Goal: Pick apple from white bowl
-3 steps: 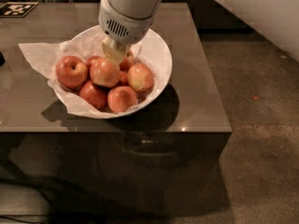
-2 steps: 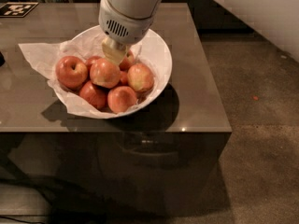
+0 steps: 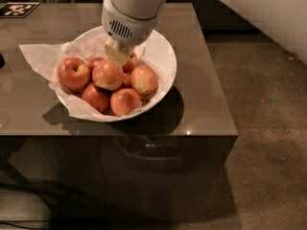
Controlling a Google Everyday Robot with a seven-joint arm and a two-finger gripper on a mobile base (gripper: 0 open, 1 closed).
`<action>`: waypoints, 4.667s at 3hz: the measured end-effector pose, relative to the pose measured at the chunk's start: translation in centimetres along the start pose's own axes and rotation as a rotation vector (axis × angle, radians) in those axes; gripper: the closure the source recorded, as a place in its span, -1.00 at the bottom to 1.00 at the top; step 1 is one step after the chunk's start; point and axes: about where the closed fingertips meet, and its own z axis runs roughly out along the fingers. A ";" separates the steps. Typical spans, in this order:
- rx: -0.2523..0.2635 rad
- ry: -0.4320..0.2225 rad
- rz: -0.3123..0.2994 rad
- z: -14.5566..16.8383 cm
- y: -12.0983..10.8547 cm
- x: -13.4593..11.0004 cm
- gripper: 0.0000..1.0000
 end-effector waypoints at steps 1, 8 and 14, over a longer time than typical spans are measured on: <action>0.000 0.000 0.000 0.0 0.0 0.0 -0.32; -0.102 0.098 0.054 4.7 1.3 -4.2 -1.00; -0.097 0.144 0.147 7.7 -0.8 -1.7 -1.00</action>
Offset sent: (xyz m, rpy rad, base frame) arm 0.0000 0.0000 0.0000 0.0000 0.0000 0.0000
